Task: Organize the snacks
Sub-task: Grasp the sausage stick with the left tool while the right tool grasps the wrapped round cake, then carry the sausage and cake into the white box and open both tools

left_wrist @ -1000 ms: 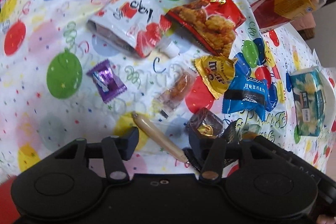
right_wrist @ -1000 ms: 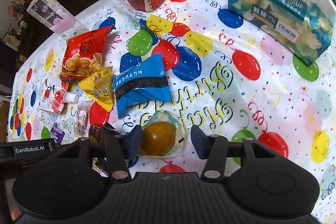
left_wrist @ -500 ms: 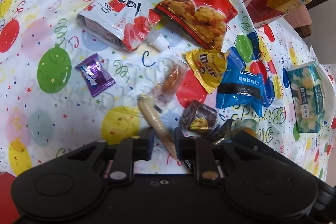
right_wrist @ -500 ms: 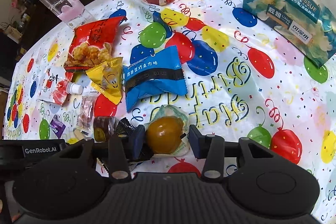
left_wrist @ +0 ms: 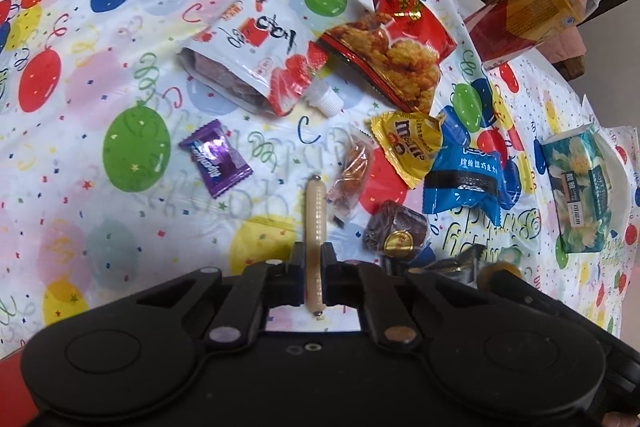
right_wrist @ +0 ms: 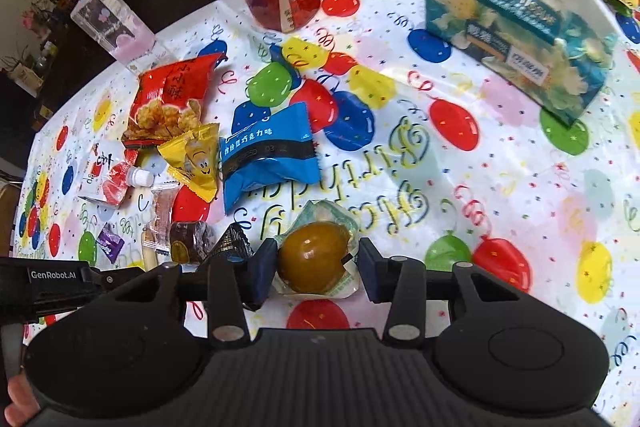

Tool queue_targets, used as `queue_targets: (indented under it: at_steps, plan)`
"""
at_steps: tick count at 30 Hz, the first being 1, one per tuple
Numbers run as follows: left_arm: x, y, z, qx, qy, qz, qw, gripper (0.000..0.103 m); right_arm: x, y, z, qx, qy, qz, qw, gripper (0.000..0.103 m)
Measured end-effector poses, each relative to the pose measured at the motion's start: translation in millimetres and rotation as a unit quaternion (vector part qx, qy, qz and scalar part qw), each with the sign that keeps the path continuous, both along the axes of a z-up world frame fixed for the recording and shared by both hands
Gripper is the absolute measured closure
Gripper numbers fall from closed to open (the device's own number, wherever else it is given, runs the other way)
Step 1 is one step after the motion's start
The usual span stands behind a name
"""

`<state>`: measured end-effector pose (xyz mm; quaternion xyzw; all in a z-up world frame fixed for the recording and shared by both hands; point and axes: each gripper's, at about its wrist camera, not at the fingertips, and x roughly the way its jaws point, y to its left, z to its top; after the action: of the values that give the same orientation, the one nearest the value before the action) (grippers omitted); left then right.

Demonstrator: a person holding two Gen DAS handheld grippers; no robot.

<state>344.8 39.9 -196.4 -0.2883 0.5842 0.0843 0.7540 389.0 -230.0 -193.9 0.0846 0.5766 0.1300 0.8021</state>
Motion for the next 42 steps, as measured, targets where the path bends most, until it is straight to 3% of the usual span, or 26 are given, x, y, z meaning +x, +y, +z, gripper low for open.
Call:
queue_targets:
  at_steps: [4,15,21,27,29,42]
  plan:
    - [-1,0,1,-0.008,-0.002,-0.009,0.9999,0.098,-4,-11,4,0.000,-0.002,-0.005,1.000,0.061]
    - [10,-25,-1,0.039,0.012,-0.061,0.9973,0.096,-13,-22,1,0.010,0.004,-0.007,1.000,0.061]
    - [15,-35,-6,0.075,0.021,-0.078,0.9939,0.078,-15,-27,-2,0.017,0.008,-0.007,1.000,0.061]
    - [19,-55,-5,0.117,0.016,-0.107,0.9872,0.079,-16,-28,-2,0.017,0.005,-0.004,1.000,0.061]
    - [20,-60,-5,0.131,0.017,-0.116,0.9844,0.090,-17,-29,-1,0.015,0.003,0.000,1.000,0.061]
    - [7,-32,2,0.074,-0.002,-0.085,0.9936,0.094,-27,-44,31,0.007,-0.027,0.004,1.000,0.061]
